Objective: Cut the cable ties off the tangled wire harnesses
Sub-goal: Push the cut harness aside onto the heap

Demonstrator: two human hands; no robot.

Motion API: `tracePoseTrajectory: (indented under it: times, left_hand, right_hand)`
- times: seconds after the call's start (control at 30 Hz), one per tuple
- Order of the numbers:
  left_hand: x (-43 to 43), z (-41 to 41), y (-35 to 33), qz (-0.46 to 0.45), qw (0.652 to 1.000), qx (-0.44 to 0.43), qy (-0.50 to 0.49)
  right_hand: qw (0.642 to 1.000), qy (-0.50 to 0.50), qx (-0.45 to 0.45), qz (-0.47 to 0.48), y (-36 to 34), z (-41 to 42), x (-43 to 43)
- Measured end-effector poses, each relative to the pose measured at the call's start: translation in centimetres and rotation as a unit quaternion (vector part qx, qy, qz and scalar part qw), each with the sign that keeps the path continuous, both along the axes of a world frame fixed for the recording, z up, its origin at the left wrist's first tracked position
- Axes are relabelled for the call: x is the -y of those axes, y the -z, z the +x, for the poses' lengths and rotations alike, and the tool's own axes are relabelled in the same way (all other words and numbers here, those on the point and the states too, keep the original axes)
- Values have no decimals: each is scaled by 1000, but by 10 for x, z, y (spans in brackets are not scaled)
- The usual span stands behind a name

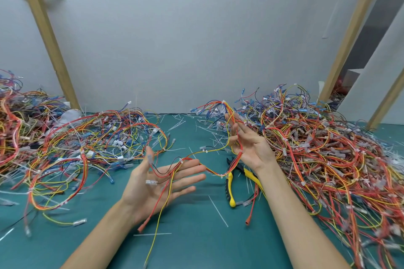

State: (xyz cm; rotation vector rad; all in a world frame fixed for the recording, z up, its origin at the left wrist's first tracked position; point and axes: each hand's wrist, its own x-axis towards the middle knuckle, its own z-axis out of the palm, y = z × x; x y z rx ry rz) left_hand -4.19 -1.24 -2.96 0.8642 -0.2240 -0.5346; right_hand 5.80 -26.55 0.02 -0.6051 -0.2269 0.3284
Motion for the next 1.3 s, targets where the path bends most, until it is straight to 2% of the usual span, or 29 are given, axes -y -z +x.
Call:
tracePoseTrajectory:
  times: [0.3, 0.43, 0.53, 0.67, 0.77, 0.87, 0.97, 1.03, 1.07, 1.13, 1.2, 1.23, 1.27, 1.3]
  left_hand:
    - [0, -3, -6, 29, 999, -3, -16]
    - [2, -6, -12, 87, 996, 6, -21]
    - [4, -9, -15, 98, 995, 12, -23]
    - [24, -14, -15, 124, 991, 36, -30]
    - [58, -20, -9, 159, 983, 83, -30]
    - [86, -31, -3, 202, 969, 141, -4]
    - [101, -33, -9, 241, 952, 187, 36]
    - [100, -30, -12, 276, 939, 201, 31]
    - [97, -29, -11, 299, 930, 212, 9]
    - [84, -29, -6, 335, 907, 250, -51]
    - [70, -31, -1, 361, 888, 269, -94]
    - [64, -30, 0, 381, 875, 276, -111]
    - [59, -28, 3, 405, 860, 284, -125]
    - [55, -27, 5, 430, 843, 294, -134]
  right_hand:
    - [1000, -11, -17, 10, 4, -3, -1]
    - [998, 5, -34, -58, -8, -7, -1]
    - [986, 62, -8, -156, -24, -9, -2]
    - [976, 131, -7, -174, -55, -7, 3]
    - [960, 205, -42, -188, -85, 6, 24]
    - [923, 302, -60, -230, -126, 24, 55]
    - [851, 421, 26, -312, -175, 41, 81]
    - [780, 469, 135, -392, -202, 46, 94]
    - [726, 475, 185, -461, -210, 48, 101]
    - [587, 448, 245, -628, -207, 53, 113]
    - [433, 365, 240, -788, -174, 59, 122]
    - [367, 312, 217, -849, -149, 59, 125]
    - [324, 264, 189, -889, -118, 58, 128]
    - [303, 227, 161, -912, -84, 53, 130]
